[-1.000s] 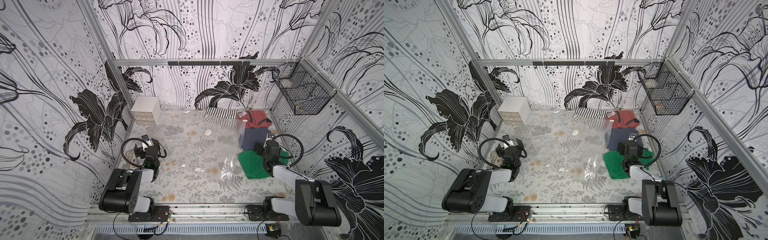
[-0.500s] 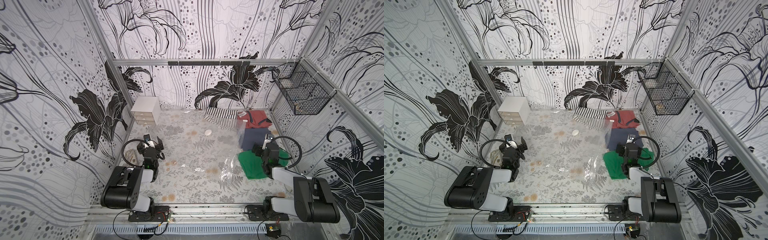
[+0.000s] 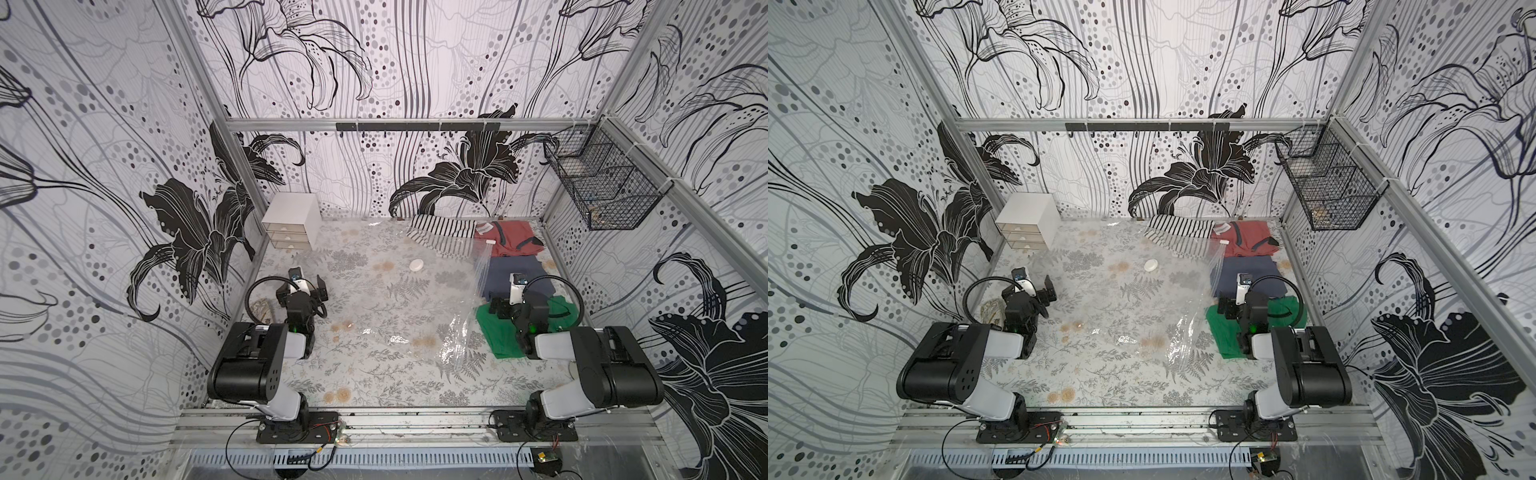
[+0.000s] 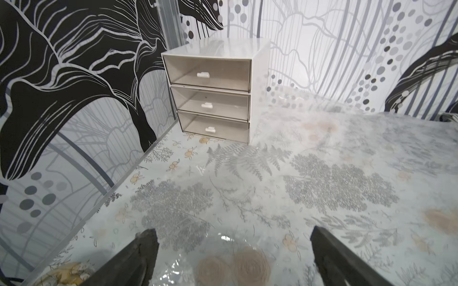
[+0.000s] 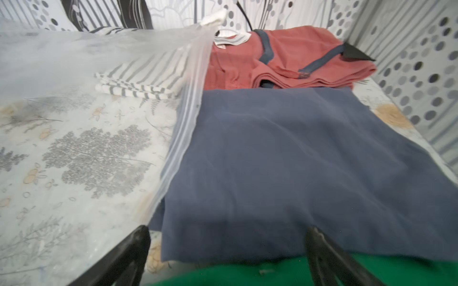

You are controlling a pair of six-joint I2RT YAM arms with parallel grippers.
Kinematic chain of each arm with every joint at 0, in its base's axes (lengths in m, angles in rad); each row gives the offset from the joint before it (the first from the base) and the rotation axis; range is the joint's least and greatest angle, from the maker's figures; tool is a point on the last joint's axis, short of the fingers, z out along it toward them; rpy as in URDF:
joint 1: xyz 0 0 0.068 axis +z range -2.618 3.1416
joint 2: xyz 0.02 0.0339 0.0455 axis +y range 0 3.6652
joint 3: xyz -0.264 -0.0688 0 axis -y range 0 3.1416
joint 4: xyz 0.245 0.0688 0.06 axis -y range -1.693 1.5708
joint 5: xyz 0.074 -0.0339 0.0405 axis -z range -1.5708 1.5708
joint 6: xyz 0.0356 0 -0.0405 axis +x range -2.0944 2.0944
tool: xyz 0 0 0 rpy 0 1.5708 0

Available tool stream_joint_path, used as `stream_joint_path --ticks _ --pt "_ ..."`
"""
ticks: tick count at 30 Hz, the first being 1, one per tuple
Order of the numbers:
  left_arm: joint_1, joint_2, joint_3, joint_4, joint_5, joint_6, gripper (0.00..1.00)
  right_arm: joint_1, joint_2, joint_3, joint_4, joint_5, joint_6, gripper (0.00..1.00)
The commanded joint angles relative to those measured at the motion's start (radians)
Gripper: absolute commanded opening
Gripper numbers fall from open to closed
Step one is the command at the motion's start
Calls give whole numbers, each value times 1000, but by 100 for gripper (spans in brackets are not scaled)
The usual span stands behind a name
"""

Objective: Take the tank top out of the vacuum bag
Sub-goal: Reset both arms

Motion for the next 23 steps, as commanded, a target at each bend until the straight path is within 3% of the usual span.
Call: stream_joint_path --ticks 1,23 --pt "29 -21 22 -74 49 -44 99 6 -11 50 -14 13 -19 100" --pt "45 -18 22 -66 83 -44 99 7 -7 49 -9 17 -21 100"
